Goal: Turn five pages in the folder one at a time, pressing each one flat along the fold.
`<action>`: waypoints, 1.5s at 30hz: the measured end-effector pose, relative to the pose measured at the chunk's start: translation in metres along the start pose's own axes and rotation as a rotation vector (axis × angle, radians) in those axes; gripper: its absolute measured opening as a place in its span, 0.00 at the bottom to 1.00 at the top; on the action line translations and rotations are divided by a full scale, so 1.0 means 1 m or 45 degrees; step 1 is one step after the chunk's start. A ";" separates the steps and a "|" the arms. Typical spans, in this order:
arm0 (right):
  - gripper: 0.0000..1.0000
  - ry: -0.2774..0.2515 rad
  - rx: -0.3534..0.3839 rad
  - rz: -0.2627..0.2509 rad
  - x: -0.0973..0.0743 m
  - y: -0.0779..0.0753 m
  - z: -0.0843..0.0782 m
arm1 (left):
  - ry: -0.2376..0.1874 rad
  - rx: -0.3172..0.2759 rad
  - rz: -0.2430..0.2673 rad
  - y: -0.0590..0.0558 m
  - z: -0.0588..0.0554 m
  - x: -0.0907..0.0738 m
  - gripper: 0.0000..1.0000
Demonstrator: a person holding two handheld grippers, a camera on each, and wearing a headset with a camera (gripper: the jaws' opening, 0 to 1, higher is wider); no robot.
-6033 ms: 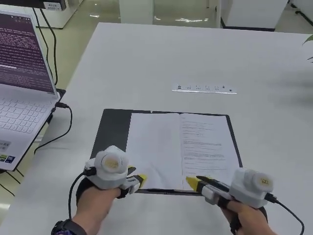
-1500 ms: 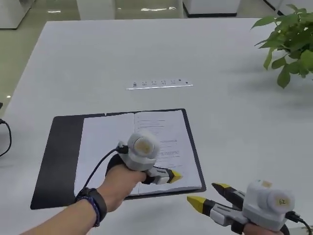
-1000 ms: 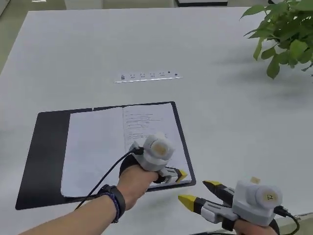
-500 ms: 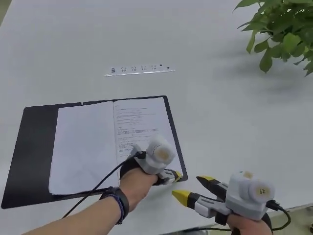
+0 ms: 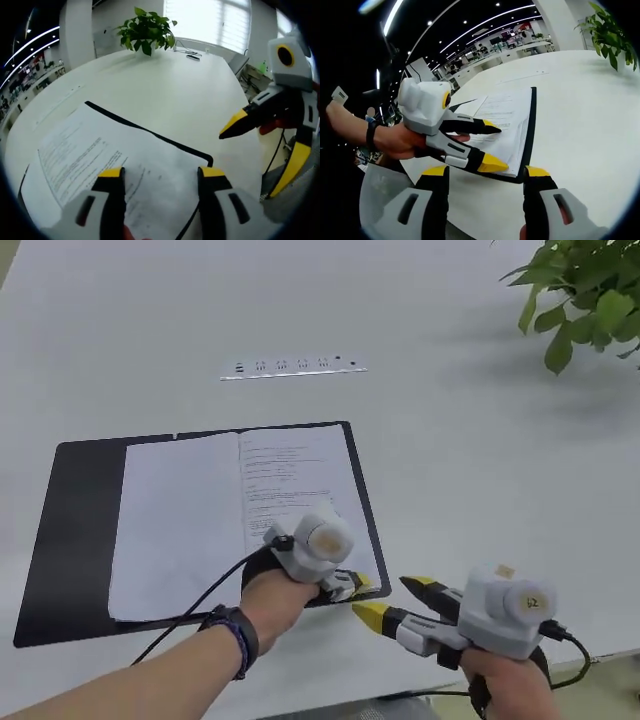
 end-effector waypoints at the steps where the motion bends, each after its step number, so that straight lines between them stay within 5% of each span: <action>1: 0.58 -0.006 0.005 0.002 0.001 -0.001 0.002 | -0.005 -0.010 -0.005 0.000 0.000 0.000 0.58; 11: 0.56 -0.044 0.023 0.052 0.018 -0.009 0.027 | -0.042 -0.107 -0.031 0.007 -0.002 -0.005 0.50; 18: 0.55 -0.074 0.051 0.104 0.031 -0.020 0.044 | -0.039 -0.082 -0.027 0.006 -0.006 -0.007 0.51; 38: 0.48 -0.074 0.160 0.210 0.056 -0.021 0.053 | -0.039 -0.099 -0.023 0.006 -0.019 -0.016 0.51; 45: 0.34 -0.155 0.227 0.243 0.047 -0.021 0.061 | -0.018 -0.073 -0.064 0.000 -0.023 -0.021 0.59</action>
Point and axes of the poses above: the centre of the closed fingertips' face, and the gripper's own axes: x roughly forward along the fingers, y roughly to its left, z roughly out of its top, the point moved 2 cm from there along -x, roughly backward along the fingers, and after that the axes turned 13 degrees about y, right-handed, at the moved point
